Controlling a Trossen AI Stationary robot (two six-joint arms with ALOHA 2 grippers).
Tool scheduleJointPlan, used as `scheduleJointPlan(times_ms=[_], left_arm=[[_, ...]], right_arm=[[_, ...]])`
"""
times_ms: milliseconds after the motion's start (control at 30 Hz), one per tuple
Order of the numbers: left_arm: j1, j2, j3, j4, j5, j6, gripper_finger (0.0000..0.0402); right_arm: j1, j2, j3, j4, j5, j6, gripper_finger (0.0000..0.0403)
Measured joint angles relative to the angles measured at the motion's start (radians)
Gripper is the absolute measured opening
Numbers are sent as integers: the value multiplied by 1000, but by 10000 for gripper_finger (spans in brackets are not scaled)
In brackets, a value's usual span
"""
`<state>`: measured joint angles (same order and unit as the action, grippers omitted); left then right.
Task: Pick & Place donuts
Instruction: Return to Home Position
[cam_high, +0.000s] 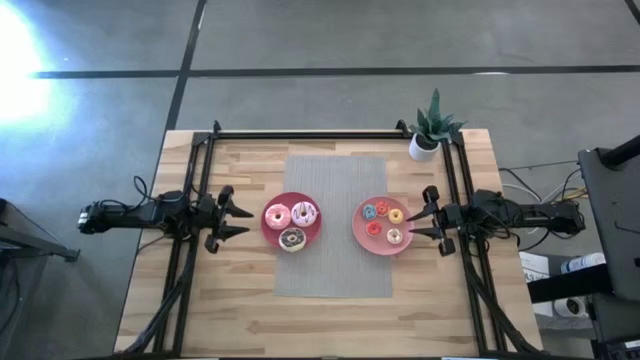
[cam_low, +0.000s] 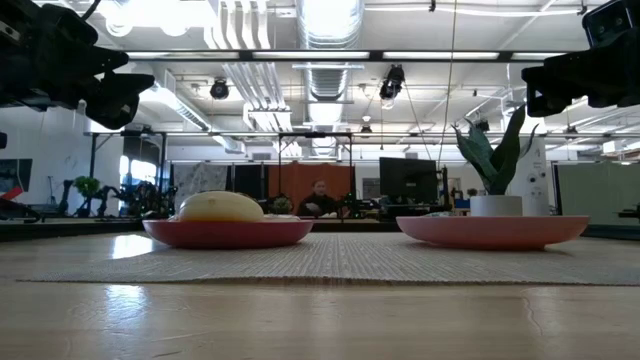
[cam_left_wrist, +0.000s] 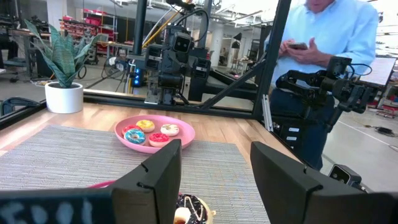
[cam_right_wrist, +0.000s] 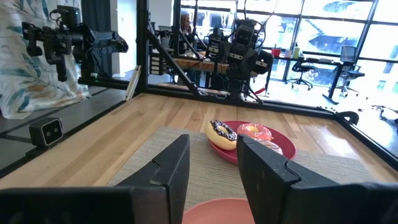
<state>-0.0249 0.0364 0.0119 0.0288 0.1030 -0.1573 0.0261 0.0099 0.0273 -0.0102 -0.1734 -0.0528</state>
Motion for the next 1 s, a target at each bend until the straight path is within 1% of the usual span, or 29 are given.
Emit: scheduleJointPlan(times_ms=[633,833,1000], left_arm=[[0,0,0,0,0,0,167],[0,0,0,0,0,0,167],[0,0,0,0,0,0,167]], right_arm=[[1,0,0,0,0,0,123],[48,0,0,0,0,0,123],[52,-8,0,0,0,0,123]])
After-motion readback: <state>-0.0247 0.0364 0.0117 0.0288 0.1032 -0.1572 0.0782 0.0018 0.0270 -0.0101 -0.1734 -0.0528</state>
